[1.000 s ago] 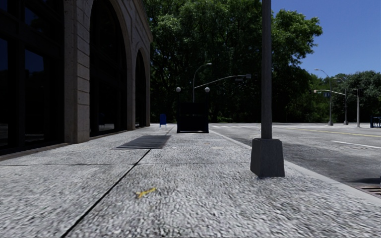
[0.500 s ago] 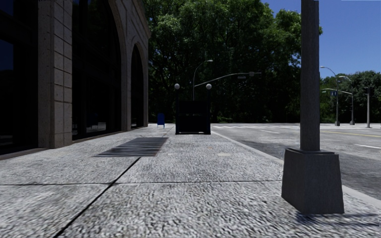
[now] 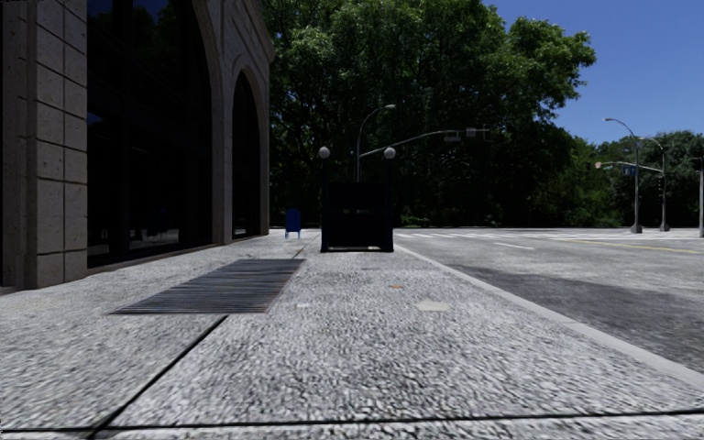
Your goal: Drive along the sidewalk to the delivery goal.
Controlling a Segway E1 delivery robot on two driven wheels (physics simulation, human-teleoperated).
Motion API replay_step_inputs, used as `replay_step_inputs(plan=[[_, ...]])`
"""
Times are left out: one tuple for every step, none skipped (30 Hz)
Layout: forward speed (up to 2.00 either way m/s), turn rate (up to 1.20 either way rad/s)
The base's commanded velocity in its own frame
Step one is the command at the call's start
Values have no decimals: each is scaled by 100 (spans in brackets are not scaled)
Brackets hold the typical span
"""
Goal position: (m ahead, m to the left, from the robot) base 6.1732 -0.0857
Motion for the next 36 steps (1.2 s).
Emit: replay_step_inputs(plan=[[200, 0], [200, 0], [200, 0], [200, -2], [200, -7], [200, -7], [200, -9], [200, -9], [200, -9], [200, -10], [200, -10], [200, -11], [200, -11], [200, -13], [200, -16], [200, -16], [200, -17], [200, -20], [200, -23], [200, -23], [200, -24], [200, -24], [200, -24], [200, -24], [200, -24], [200, -24], [200, -24], [200, -24], [200, -24], [200, -24], [200, -24], [200, -21], [200, 0], [200, 0], [200, 0], [200, 0]])
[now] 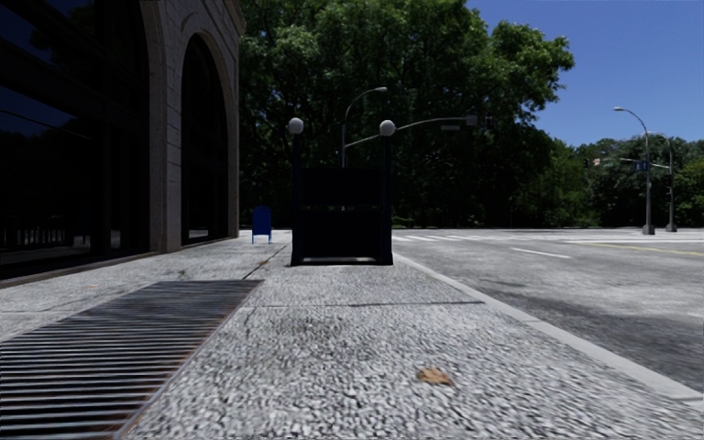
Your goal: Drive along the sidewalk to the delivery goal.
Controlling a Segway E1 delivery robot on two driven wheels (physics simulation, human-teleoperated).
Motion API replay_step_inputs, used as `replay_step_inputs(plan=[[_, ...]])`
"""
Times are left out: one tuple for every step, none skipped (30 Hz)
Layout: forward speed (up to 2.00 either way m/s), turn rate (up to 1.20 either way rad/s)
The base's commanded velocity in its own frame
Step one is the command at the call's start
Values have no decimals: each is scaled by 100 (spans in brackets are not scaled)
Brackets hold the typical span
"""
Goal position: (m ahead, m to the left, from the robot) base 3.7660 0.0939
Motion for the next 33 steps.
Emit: replay_step_inputs(plan=[[200, 0], [200, 0], [200, 0], [200, 0], [200, 0], [200, 0], [200, 0], [200, 0], [200, 0], [200, 0], [200, 0], [200, 0], [200, 0], [200, 0], [200, 0], [200, 0], [200, 0], [200, 0], [200, 0], [200, 0], [200, 0], [200, 0], [200, 0], [200, 0], [200, 0], [200, 0], [200, 0], [200, 0], [200, 0], [200, 0], [200, 0], [200, 0], [200, 0]])
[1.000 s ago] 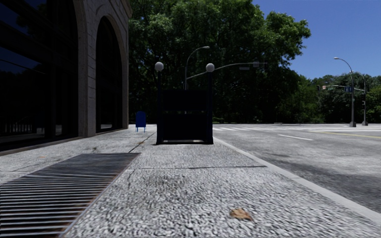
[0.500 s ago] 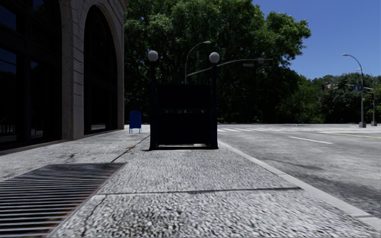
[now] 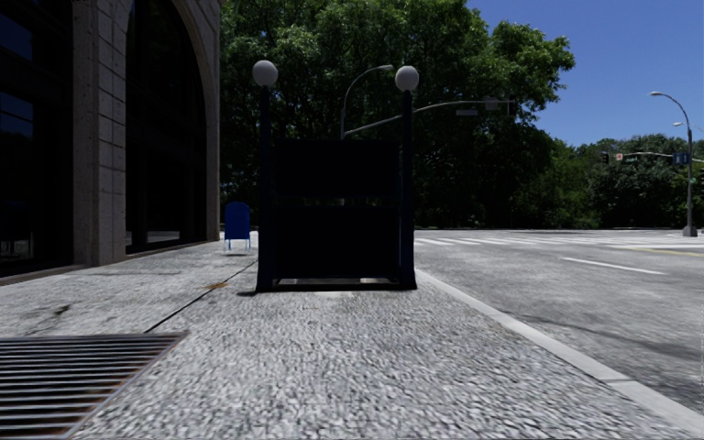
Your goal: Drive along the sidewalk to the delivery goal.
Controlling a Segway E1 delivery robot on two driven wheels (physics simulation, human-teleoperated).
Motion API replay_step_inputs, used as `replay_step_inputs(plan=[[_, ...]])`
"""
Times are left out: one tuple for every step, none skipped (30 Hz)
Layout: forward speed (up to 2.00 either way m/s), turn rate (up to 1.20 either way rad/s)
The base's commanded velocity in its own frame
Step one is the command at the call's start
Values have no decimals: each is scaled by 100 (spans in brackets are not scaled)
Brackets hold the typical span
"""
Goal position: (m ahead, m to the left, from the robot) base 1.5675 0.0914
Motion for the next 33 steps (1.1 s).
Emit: replay_step_inputs(plan=[[200, 0], [200, 0], [200, 0], [200, 0], [200, 0], [200, 0], [200, 0], [200, 0], [200, 0], [200, 0], [200, 0], [200, 0], [200, 0], [198, 0], [168, 0], [120, 0], [94, 0], [94, 0], [79, 0], [62, 0], [0, 0], [0, 0], [0, 0], [0, 0], [0, 0], [0, 0], [0, 0], [0, 0], [0, 0], [0, 0], [0, 0], [0, 0], [0, 0]])
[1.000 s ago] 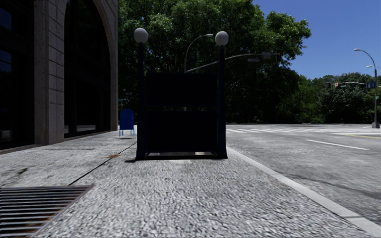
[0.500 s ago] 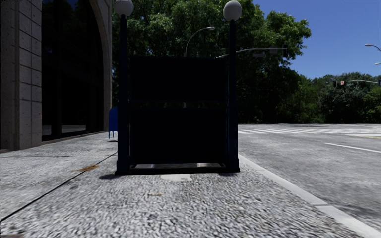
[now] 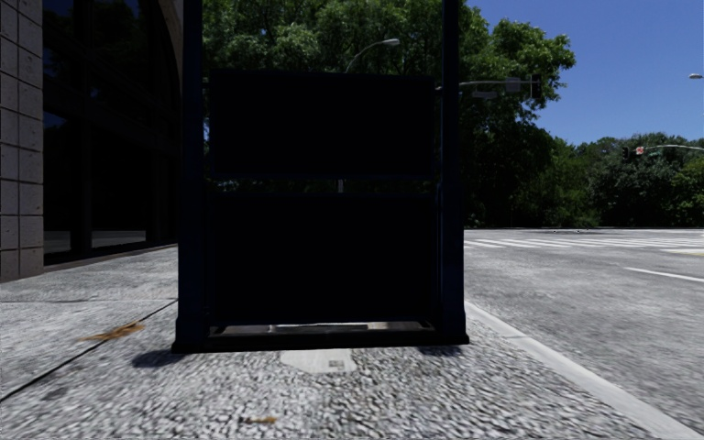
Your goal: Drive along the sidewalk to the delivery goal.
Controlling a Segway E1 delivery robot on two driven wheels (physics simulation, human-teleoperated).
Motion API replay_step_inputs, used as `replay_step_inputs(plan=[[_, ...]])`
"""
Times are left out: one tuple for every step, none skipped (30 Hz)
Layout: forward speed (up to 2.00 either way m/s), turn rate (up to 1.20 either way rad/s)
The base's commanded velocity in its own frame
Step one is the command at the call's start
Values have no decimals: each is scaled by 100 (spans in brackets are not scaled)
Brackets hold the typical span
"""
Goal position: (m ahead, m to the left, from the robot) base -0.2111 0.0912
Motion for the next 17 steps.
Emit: replay_step_inputs(plan=[[0, 0], [0, 0], [0, 0], [0, 0], [0, 0], [0, 0], [0, 0], [0, 0], [0, 0], [0, 0], [0, 0], [0, 0], [0, 0], [0, 0], [0, 0], [0, 0], [0, 0]])
